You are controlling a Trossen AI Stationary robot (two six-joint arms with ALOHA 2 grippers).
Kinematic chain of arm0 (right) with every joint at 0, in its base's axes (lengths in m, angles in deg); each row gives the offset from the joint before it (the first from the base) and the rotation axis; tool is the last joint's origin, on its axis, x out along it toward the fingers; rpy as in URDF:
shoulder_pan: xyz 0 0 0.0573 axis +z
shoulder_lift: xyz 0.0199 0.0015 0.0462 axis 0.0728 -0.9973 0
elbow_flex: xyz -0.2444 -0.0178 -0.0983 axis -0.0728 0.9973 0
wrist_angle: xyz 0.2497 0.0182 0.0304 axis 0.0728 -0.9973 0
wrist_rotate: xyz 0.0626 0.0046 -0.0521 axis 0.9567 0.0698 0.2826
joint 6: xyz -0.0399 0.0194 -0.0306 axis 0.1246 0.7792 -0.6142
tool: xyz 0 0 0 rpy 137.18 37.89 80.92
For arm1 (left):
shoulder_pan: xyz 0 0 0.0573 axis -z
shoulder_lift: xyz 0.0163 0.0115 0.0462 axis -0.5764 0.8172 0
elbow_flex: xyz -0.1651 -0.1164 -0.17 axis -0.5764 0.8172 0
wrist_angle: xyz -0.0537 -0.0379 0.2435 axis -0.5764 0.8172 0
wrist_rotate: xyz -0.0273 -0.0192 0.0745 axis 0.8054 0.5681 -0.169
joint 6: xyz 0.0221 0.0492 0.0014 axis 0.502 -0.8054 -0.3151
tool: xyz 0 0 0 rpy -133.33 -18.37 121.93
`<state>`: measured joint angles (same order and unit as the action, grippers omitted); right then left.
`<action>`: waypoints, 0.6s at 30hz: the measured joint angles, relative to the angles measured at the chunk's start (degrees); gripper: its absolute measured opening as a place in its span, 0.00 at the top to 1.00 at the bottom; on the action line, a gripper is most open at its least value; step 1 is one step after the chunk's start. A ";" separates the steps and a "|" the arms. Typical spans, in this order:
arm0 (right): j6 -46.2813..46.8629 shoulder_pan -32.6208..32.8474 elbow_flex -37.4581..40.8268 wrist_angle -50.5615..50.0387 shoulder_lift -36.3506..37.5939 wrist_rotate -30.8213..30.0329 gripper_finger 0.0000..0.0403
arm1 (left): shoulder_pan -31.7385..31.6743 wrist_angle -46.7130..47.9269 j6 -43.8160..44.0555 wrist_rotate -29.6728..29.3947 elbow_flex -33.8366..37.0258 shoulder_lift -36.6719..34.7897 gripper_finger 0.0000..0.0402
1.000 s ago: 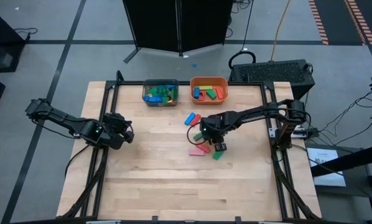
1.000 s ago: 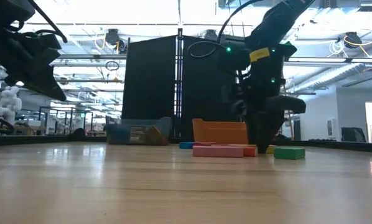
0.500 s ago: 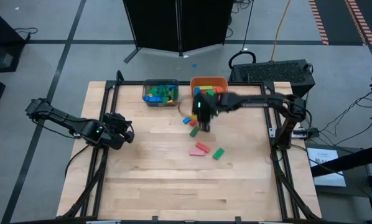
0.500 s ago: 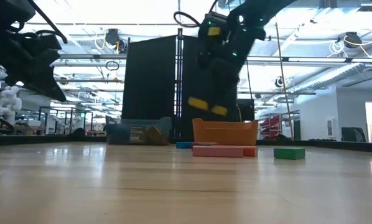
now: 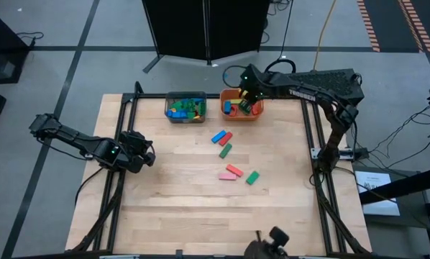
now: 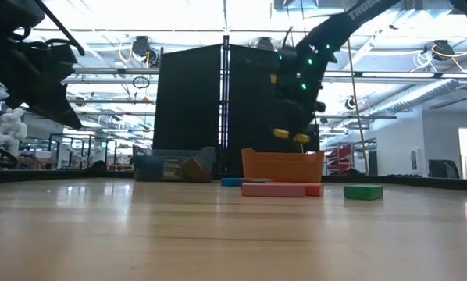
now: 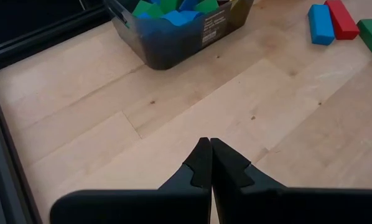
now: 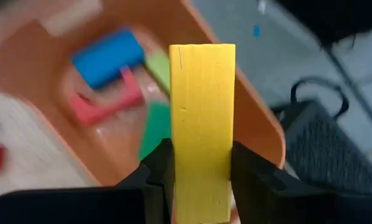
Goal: Sort blocks by size
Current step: Put the large yellow block into the orange bin, then put the large red block into the orange bin
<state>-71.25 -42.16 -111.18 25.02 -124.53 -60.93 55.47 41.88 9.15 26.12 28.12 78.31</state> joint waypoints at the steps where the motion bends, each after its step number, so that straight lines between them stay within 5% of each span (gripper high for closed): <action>1: 0.06 -0.75 0.02 -1.26 -0.49 0.19 0.76 | 0.01 0.00 -0.04 0.00 0.00 0.00 1.00; 6: -0.22 -2.17 0.04 -2.36 -2.41 0.64 0.72 | 0.01 0.09 -0.04 0.00 0.00 0.00 1.00; 12: -0.59 -1.94 0.04 -1.83 -3.28 1.49 0.44 | 0.02 0.09 -0.07 -0.04 0.00 0.00 1.00; 18: -1.11 0.22 -1.47 -1.23 -2.86 13.02 0.31 | 0.01 0.08 -0.07 -0.03 0.00 0.00 1.00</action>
<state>-72.36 -41.94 -112.65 23.79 -127.39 -47.92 55.48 41.97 9.09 26.09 28.12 78.31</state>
